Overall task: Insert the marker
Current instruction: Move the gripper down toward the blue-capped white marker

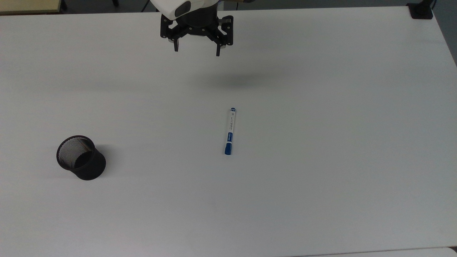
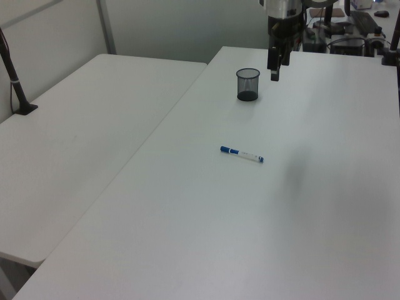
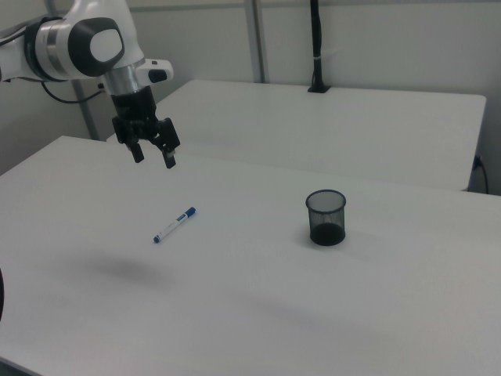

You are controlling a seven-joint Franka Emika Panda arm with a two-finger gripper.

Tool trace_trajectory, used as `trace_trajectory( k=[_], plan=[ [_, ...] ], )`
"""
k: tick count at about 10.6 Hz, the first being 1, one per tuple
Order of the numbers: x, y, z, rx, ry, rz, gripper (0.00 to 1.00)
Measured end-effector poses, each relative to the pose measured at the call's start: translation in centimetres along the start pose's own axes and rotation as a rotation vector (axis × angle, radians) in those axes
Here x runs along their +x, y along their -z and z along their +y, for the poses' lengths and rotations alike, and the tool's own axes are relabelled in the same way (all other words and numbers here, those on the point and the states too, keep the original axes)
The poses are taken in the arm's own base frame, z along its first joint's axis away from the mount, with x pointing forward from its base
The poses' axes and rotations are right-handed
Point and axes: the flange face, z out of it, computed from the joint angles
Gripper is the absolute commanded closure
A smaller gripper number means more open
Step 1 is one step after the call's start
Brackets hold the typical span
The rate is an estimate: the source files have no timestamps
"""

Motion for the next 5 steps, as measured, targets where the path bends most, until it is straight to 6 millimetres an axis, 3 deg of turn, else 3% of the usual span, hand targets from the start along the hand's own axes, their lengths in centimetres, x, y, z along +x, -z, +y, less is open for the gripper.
trace_trajectory(
  k=[5],
  plan=[
    [-0.04, -0.38, -0.03, -0.001, -0.004, -0.007, 0.0]
  ],
)
